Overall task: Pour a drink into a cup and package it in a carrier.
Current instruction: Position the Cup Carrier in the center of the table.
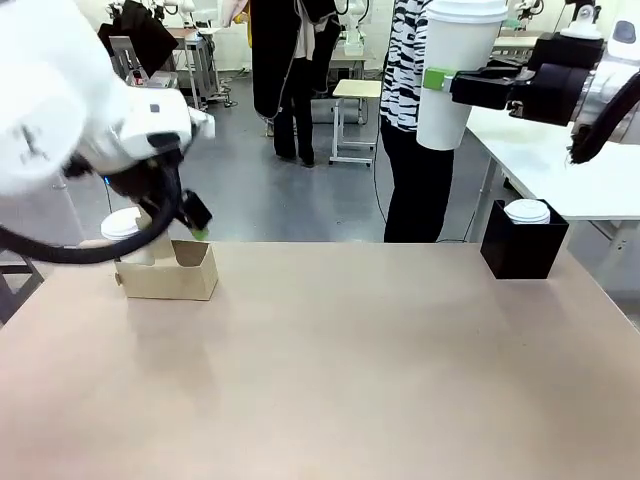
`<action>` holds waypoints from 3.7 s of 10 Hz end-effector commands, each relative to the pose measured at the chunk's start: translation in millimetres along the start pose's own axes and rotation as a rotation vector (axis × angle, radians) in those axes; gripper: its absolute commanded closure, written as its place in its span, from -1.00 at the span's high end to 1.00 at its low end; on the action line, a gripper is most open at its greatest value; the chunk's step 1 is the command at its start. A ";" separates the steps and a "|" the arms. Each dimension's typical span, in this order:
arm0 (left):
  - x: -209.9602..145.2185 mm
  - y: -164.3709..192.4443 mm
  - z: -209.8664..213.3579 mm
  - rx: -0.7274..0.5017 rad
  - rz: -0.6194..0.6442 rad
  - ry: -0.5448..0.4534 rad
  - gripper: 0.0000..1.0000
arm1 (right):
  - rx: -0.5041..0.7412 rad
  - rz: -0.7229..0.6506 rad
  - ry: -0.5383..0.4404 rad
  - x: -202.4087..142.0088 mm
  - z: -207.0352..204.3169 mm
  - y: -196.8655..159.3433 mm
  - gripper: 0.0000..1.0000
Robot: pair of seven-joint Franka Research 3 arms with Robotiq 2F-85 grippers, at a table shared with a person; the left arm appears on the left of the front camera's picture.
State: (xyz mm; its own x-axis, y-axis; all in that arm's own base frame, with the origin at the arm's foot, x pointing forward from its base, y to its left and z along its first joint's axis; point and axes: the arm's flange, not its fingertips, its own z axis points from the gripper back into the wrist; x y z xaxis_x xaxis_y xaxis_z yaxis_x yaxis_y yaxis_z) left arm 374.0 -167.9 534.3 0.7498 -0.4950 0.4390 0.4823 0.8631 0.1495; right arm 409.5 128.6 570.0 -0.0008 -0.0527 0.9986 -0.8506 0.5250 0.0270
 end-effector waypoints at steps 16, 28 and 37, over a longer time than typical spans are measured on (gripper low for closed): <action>85.3 161.6 -92.1 0.079 0.445 0.199 1.00 | 0.003 0.001 -0.019 2.7 -3.2 -1.3 0.60; 85.9 165.1 -102.1 0.089 0.541 0.246 -1.00 | 0.003 0.001 -0.019 2.7 -3.2 -1.3 0.60; 103.5 108.1 -16.1 0.247 0.708 0.272 -0.96 | 0.003 0.001 -0.019 2.7 -3.2 -1.3 0.60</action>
State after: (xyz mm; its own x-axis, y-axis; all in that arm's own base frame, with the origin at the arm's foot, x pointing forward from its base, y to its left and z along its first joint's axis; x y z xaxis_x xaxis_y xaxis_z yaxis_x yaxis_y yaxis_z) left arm 525.2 -112.9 556.9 0.9511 0.1602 0.2642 -0.1961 0.9738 0.1155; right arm 410.2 128.6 569.9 -0.0005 -0.0525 0.9986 -0.8508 0.5248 0.0271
